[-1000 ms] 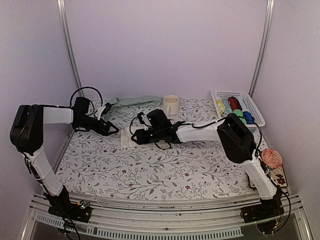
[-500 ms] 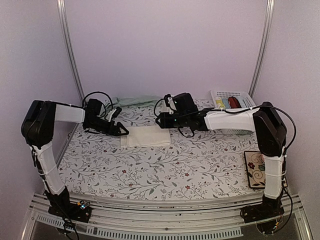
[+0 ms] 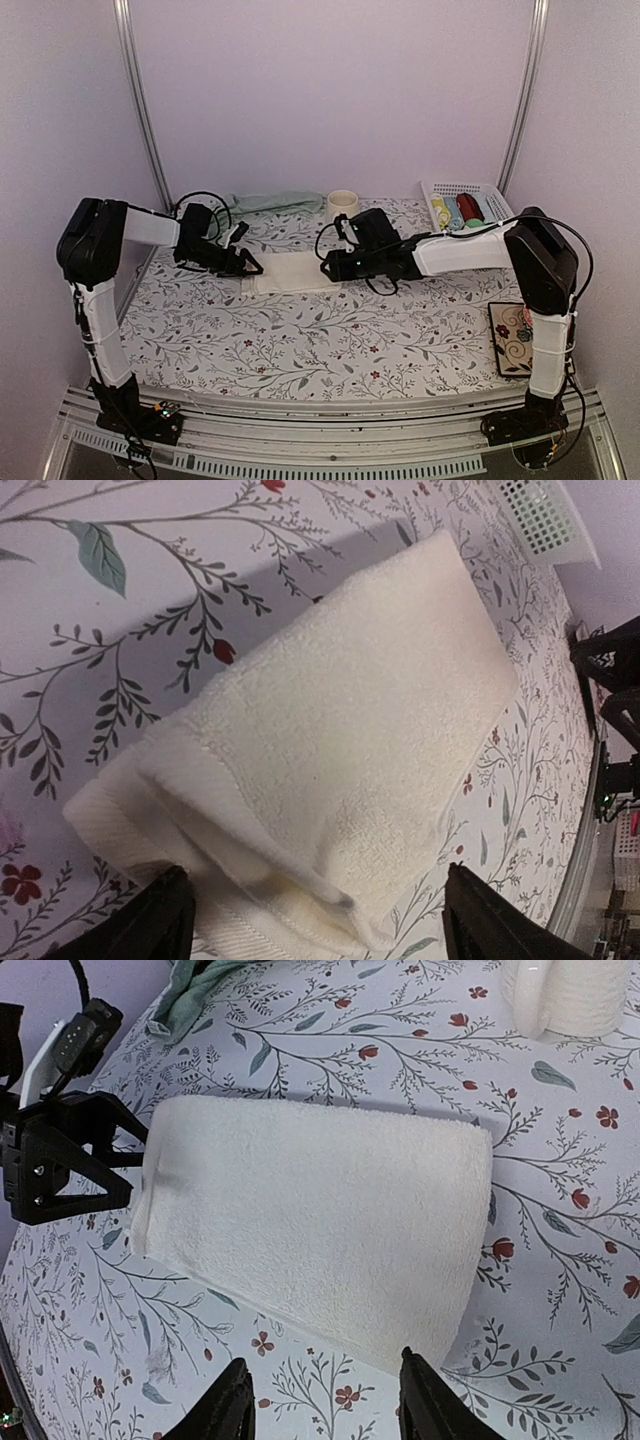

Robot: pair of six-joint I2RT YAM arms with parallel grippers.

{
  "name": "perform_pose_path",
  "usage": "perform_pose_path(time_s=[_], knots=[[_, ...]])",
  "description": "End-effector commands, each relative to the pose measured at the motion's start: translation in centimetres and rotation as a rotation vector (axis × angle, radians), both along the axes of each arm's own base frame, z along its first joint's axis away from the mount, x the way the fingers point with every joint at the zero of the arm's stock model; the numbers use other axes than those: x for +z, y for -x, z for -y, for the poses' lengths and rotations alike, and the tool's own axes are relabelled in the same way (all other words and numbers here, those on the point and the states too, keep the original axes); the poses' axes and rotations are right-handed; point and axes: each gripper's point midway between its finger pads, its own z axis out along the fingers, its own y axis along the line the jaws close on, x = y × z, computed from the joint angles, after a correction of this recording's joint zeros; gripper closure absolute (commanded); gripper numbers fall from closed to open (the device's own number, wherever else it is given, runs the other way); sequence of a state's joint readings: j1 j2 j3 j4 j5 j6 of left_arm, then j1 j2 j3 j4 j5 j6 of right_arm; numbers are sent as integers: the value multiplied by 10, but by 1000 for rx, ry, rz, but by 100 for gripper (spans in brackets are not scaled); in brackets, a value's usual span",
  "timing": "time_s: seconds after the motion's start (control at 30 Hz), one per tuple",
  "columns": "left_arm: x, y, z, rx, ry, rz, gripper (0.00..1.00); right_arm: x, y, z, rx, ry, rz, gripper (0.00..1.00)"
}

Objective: Roll the towels
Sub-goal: Smooth out the towel at the center of the board.

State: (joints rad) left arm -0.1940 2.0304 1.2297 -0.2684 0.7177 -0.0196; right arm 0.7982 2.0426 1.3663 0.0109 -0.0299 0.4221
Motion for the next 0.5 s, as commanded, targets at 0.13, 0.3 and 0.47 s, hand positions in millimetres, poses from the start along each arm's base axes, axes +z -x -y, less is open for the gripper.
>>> perform_pose_path(time_s=[0.13, 0.3, 0.47], knots=[[-6, -2, 5, 13, -2, -14, 18, 24, 1, -2, 11, -54, 52, 50], [-11, 0, 8, 5, 0, -28, 29, 19, 2, -1, 9, -45, 49, 50], [-19, 0, 7, 13, -9, -48, 35, 18, 1, 0, 7, -44, 50, 50]])
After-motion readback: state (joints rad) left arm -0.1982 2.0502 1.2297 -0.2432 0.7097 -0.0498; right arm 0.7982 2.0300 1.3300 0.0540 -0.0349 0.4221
